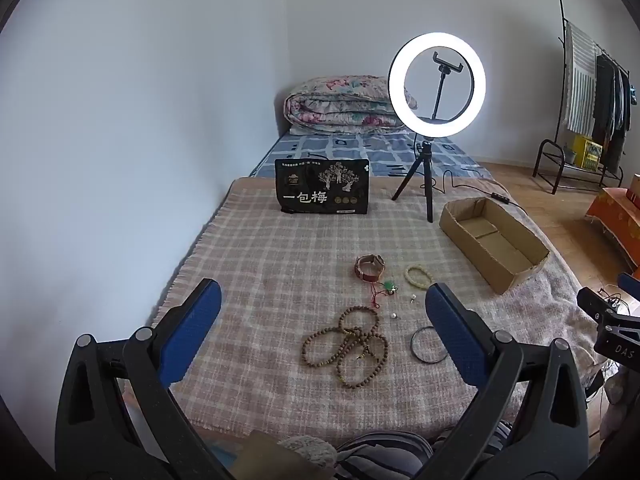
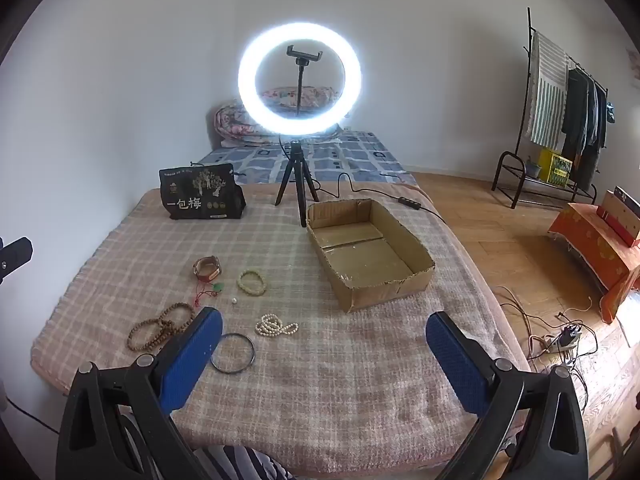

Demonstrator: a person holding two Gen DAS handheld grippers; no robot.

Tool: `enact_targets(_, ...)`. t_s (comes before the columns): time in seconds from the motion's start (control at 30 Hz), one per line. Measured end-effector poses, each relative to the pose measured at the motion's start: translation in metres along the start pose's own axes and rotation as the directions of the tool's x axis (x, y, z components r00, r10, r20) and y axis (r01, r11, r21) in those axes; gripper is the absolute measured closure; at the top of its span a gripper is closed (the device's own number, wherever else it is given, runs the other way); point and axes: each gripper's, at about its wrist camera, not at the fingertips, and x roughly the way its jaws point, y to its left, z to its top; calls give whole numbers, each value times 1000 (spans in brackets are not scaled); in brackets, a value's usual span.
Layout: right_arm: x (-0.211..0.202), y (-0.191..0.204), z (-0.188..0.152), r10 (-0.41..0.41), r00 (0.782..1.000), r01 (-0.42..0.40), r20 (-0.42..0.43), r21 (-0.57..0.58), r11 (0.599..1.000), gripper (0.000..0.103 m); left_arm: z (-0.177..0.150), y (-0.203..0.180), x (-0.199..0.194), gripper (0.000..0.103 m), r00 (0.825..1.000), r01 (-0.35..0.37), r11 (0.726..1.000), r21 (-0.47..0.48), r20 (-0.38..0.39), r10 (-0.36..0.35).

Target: Organize jewelry

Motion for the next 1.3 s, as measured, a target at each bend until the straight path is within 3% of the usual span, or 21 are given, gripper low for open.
enact_targets(1.3,0,1,-2,-6,1000,6,-7,-9,1000,0,6,-2,-1,0,1000,1,1000,-4,-2,-1)
